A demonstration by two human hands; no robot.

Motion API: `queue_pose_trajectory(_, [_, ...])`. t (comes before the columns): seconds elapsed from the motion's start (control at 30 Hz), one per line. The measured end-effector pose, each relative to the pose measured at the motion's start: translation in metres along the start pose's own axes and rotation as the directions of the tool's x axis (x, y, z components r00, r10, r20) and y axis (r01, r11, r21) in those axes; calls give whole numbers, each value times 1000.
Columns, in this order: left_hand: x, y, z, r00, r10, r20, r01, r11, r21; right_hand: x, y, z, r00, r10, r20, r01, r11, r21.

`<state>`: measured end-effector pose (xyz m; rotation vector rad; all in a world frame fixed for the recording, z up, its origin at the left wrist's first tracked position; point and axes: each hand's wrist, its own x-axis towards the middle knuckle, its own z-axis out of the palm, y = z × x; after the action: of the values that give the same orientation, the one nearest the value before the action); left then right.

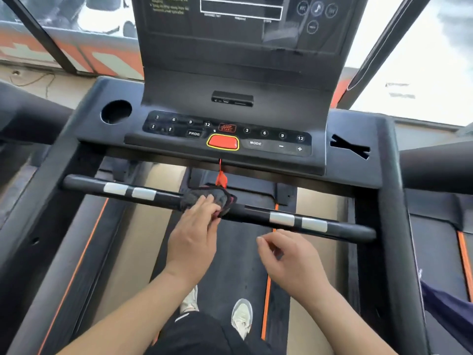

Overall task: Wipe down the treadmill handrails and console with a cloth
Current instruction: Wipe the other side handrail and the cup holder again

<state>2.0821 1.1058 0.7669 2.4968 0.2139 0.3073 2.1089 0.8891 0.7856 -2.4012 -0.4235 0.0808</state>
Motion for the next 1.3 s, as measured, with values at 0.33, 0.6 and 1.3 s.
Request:
queue_pose_trajectory(0.33, [26, 64, -5, 990, 92, -111, -108, 982, -153, -19, 22, -32, 991, 128, -46, -125, 990, 68])
queue_pose_trajectory(0.6, [11, 103, 103, 866, 392, 311, -478, 831, 285, -56, 56, -72, 942, 293, -166, -273, 953, 133])
queue_pose_trajectory(1.3, [57, 193, 145, 528, 566, 633, -735, 678, 7, -86, 84, -115, 815, 468, -341, -431, 884, 183])
